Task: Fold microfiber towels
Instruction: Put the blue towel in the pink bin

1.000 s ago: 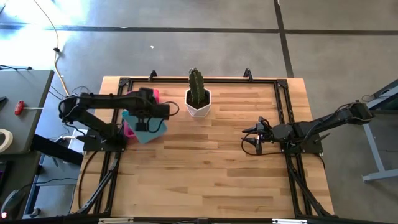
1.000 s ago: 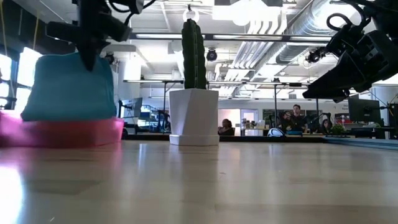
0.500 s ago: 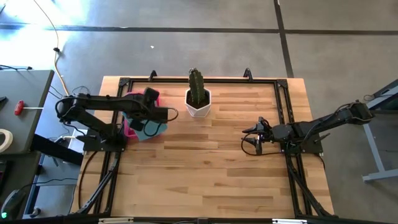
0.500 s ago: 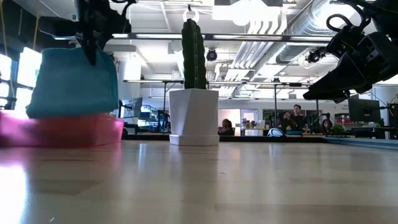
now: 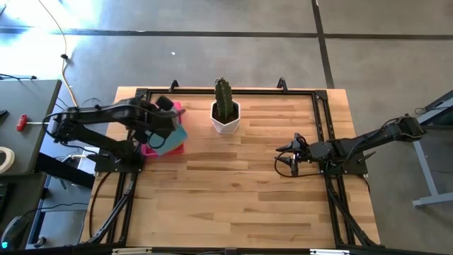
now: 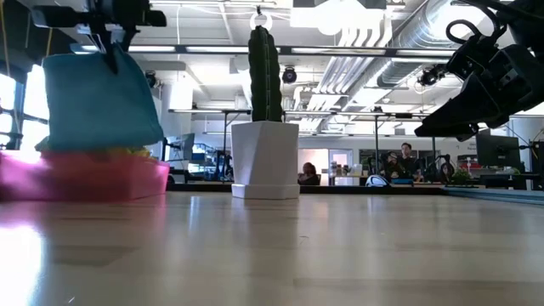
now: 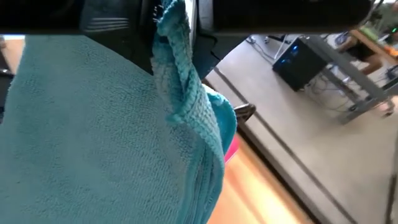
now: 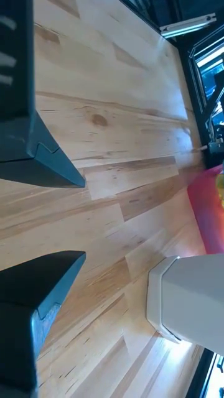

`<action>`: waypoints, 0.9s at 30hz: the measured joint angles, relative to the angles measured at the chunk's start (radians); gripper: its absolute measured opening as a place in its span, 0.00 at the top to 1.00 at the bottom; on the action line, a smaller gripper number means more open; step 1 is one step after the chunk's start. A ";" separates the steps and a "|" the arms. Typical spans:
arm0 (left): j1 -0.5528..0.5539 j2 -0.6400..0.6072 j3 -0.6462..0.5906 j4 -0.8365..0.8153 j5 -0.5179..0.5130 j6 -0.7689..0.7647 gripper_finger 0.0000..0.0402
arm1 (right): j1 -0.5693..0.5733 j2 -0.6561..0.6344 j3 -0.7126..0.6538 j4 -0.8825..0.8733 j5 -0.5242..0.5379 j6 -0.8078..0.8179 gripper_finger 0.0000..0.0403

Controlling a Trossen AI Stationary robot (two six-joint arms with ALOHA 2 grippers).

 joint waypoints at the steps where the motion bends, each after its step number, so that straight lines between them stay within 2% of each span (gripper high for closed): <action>1: 0.009 -0.015 0.000 0.000 -0.006 0.010 0.90 | 0.000 0.000 0.000 0.000 0.000 0.000 0.58; 7: 0.048 -0.073 0.000 0.000 0.025 0.132 0.89 | 0.000 0.000 0.000 0.000 0.000 0.000 0.58; 13: -0.013 -0.119 0.064 0.000 0.062 0.294 0.89 | 0.000 0.000 0.000 0.000 0.000 0.000 0.58; 18: -0.066 -0.157 0.082 0.000 0.065 0.317 0.89 | 0.000 0.000 0.000 0.000 0.000 0.000 0.58; 27: -0.019 -0.194 0.026 0.000 0.142 0.436 0.89 | 0.000 0.000 0.000 0.000 0.000 0.000 0.58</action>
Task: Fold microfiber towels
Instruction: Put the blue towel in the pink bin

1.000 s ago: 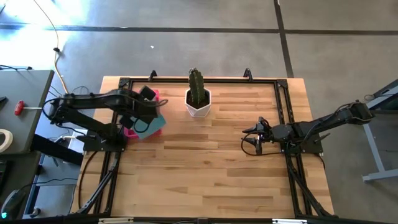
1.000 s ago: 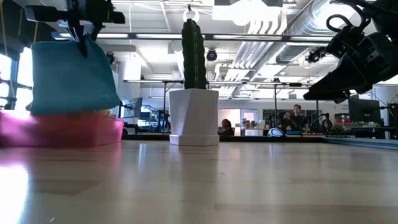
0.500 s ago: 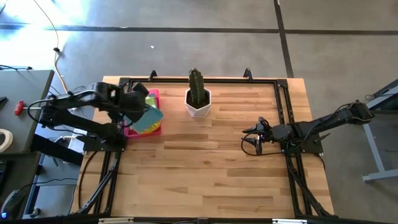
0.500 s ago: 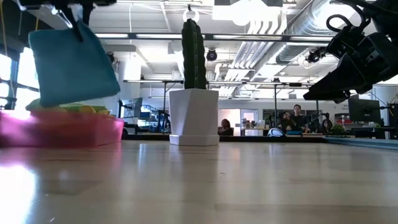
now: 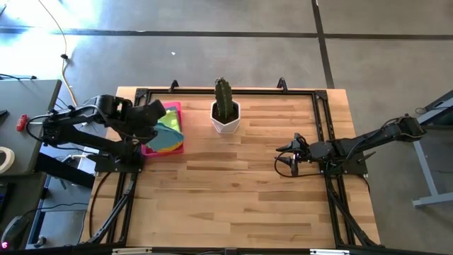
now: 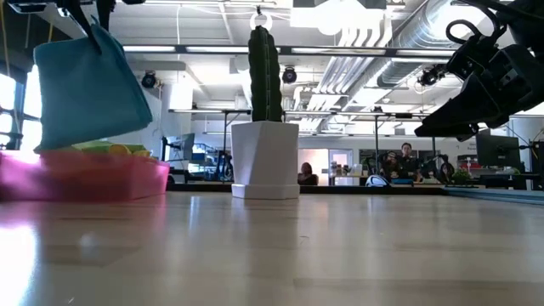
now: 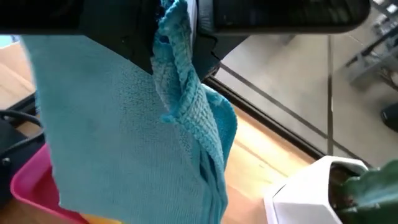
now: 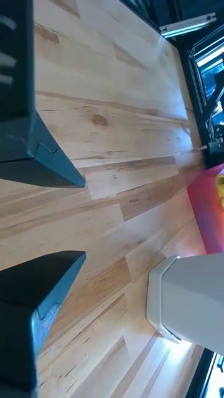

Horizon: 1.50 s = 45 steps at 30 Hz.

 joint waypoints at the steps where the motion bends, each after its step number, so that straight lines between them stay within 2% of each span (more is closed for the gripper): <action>1: 0.003 -0.001 0.000 0.000 0.006 0.017 0.89 | 0.000 0.000 0.000 0.000 0.000 0.000 0.58; 8: 0.005 -0.032 0.000 0.000 -0.009 0.091 0.89 | 0.000 0.000 0.000 0.000 0.000 0.000 0.58; 15: 0.077 -0.015 -0.049 0.000 0.024 0.150 0.88 | 0.000 0.000 0.000 -0.009 0.000 0.000 0.58; 18: 0.123 0.014 -0.103 0.001 0.018 0.166 0.86 | 0.000 0.000 0.000 -0.009 0.000 0.000 0.58; 22: 0.173 0.065 -0.145 0.018 -0.043 0.167 0.85 | 0.000 0.000 0.000 -0.009 0.000 0.000 0.58; 32: 0.288 0.200 -0.150 0.195 -0.070 0.278 0.84 | 0.000 0.000 0.000 -0.009 0.000 0.000 0.58; 39: 0.359 0.310 -0.150 0.245 -0.076 0.268 0.84 | 0.000 0.000 0.000 -0.009 0.000 0.000 0.58; 45: 0.401 0.352 -0.150 0.278 -0.077 0.153 0.84 | 0.000 0.000 0.000 -0.009 0.000 0.000 0.58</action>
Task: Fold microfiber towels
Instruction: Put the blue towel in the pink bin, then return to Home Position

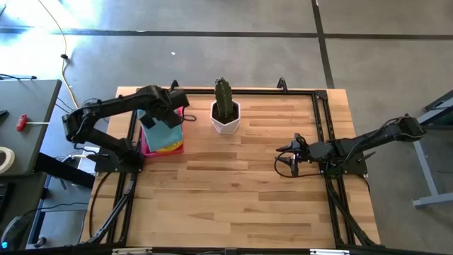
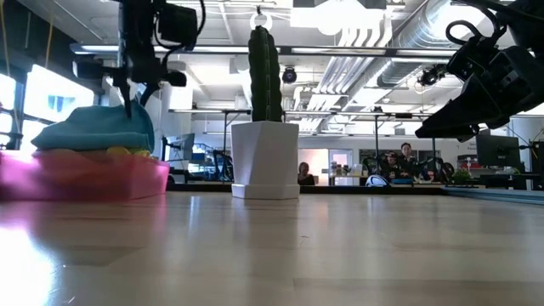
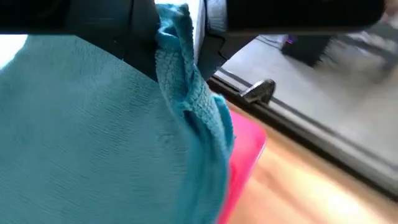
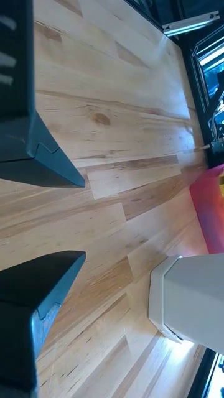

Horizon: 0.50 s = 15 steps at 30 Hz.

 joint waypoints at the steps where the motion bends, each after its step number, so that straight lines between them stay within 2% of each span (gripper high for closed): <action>1: 0.009 0.001 0.000 0.011 0.000 -0.038 0.83 | 0.000 0.000 0.000 0.000 0.000 0.000 0.58; 9: 0.066 0.000 0.000 0.100 0.030 -0.602 0.70 | 0.000 0.000 0.000 0.000 0.000 0.000 0.58; 13: 0.056 -0.017 0.024 0.144 0.035 -0.926 0.63 | 0.000 0.000 0.000 0.000 0.000 0.000 0.58; 15: 0.036 -0.037 0.054 0.146 0.049 -1.033 0.61 | 0.000 0.000 0.000 0.000 0.000 0.000 0.58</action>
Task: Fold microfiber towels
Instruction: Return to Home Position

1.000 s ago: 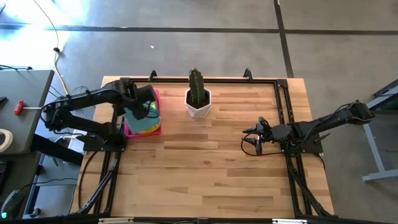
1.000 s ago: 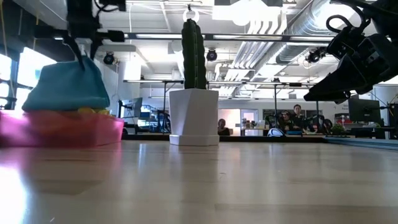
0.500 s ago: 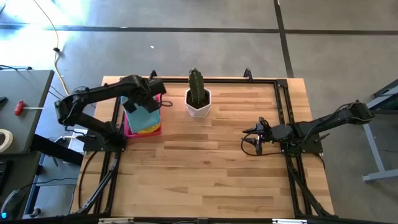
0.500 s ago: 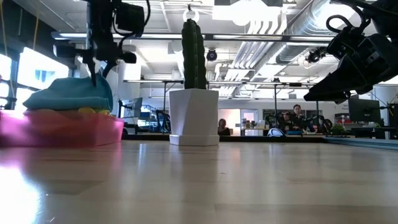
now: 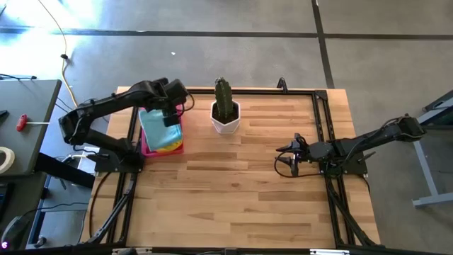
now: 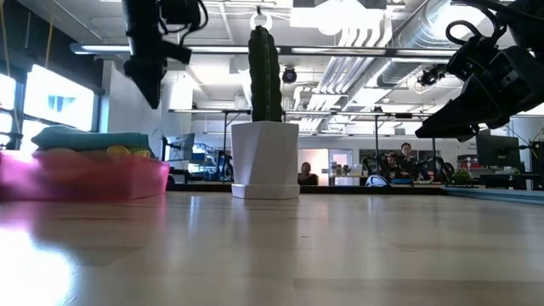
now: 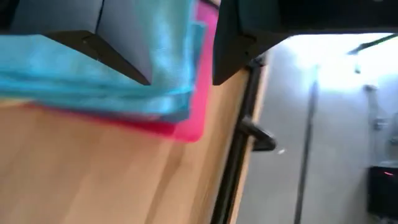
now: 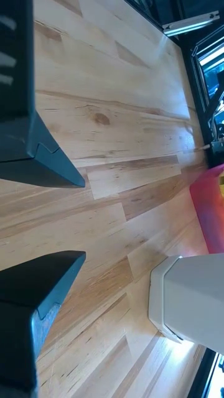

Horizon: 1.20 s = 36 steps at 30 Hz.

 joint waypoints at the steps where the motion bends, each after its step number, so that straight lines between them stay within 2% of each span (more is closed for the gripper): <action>1: -0.011 -0.014 0.008 -0.003 0.020 -0.042 0.60 | 0.000 0.000 0.000 0.000 0.000 0.000 0.58; 8: -0.097 -0.217 -0.029 -0.006 0.161 -0.222 0.59 | 0.000 0.000 0.000 -0.001 0.000 0.000 0.58; 11: -0.145 -0.328 -0.085 0.013 0.159 -0.350 0.59 | 0.000 0.000 0.000 -0.002 0.000 0.000 0.58; 14: -0.201 -0.437 -0.180 0.108 0.135 -0.489 0.59 | 0.000 0.000 0.000 -0.003 0.000 0.000 0.58; 19: -0.295 -0.609 -0.391 0.356 0.052 -0.544 0.59 | 0.000 0.000 0.000 -0.003 0.000 0.000 0.58; 24: -0.359 -0.730 -0.599 0.678 -0.043 -0.472 0.59 | 0.000 0.000 0.000 -0.003 0.000 0.000 0.58; 28: -0.384 -0.773 -0.742 0.925 -0.092 -0.404 0.59 | 0.000 0.000 0.000 -0.006 0.000 0.000 0.58; 36: -0.386 -0.782 -0.996 1.392 -0.095 -0.328 0.59 | 0.000 0.000 0.000 -0.007 0.000 0.000 0.58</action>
